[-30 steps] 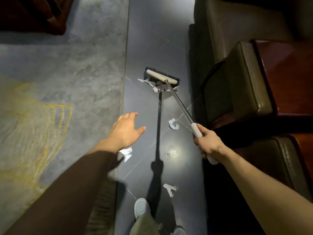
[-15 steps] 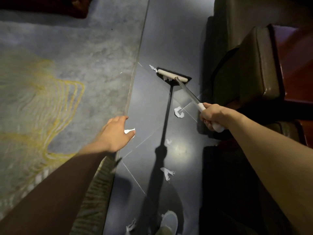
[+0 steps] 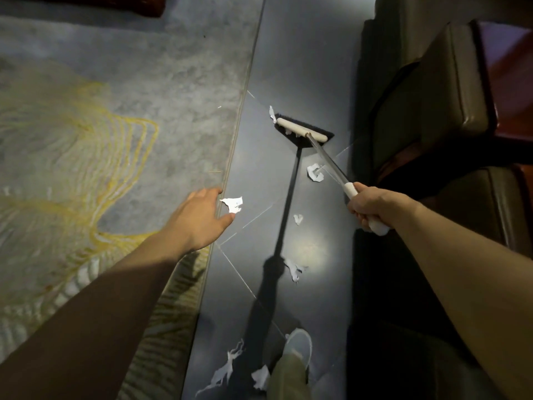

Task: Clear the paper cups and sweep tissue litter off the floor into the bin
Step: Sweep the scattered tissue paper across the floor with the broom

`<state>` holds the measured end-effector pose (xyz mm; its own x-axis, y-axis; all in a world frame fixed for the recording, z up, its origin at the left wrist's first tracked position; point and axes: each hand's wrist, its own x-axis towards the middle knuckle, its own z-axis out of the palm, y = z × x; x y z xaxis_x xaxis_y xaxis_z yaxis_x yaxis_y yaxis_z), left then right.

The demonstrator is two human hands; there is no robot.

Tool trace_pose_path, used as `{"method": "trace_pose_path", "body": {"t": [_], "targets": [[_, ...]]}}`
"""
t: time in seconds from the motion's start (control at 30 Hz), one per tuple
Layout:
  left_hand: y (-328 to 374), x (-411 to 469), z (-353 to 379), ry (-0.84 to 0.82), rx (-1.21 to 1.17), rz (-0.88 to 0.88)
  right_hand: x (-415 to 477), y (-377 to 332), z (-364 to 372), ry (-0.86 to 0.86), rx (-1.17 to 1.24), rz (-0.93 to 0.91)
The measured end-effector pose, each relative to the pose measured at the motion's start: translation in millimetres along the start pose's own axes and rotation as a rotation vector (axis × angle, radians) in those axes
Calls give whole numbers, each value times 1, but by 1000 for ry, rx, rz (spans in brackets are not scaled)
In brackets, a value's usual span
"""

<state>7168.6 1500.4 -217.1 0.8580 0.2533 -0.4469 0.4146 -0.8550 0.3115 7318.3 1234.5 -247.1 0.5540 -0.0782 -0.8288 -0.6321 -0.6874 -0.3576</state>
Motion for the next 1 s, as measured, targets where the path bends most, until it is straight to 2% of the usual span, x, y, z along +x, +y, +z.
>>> {"method": "trace_pose_path", "body": {"t": [0.2, 0.4, 0.63, 1.0], "targets": [[-11, -56, 17, -23, 9, 115, -76, 84, 54, 12, -8, -72], [-24, -130, 32, -60, 55, 238, -172, 156, 92, -10, 258, -87], [-29, -184, 32, -72, 50, 293, -218, 181, 93, 25, 254, -89], [-41, -184, 31, -52, 51, 292, -210, 190, 105, 49, 386, -99]]}}
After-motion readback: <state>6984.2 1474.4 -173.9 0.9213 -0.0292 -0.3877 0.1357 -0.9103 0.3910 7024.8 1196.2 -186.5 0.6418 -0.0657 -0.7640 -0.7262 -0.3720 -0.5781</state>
